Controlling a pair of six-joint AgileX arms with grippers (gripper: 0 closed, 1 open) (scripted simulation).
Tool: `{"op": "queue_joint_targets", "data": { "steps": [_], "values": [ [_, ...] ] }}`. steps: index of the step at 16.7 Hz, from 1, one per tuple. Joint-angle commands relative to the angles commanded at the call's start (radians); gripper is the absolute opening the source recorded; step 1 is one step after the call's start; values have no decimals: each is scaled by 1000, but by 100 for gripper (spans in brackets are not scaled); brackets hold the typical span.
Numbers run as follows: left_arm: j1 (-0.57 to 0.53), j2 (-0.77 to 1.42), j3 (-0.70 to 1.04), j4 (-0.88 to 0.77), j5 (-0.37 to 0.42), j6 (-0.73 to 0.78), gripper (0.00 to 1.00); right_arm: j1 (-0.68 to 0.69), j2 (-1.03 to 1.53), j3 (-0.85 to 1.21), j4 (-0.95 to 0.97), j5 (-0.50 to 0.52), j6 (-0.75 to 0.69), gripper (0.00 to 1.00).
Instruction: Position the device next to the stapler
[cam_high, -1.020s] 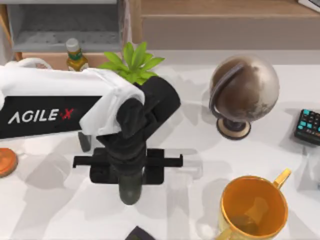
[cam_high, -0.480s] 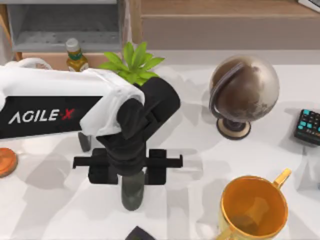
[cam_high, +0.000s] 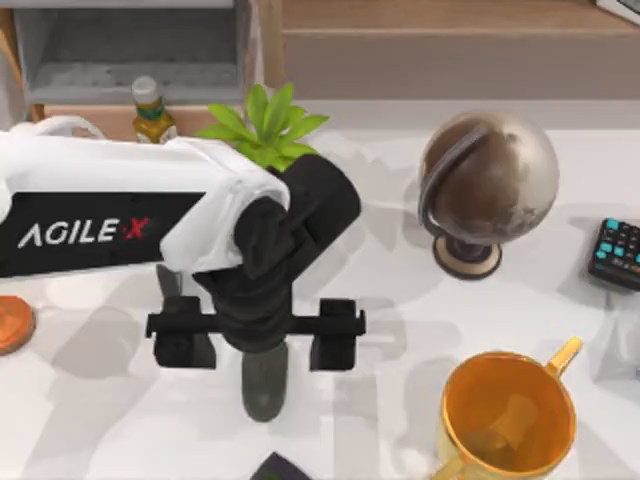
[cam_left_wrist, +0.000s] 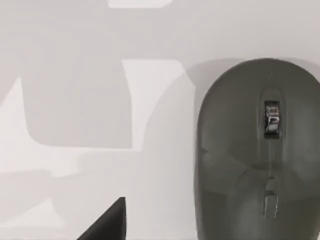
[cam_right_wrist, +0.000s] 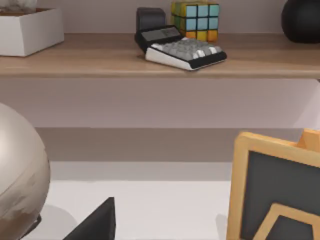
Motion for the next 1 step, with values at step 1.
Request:
{"op": "queue_joint_targets", "data": {
  "steps": [1],
  "values": [
    [0, 0, 0, 0, 0, 0, 100, 0, 0, 0, 0, 0, 0, 100]
  ]
}}
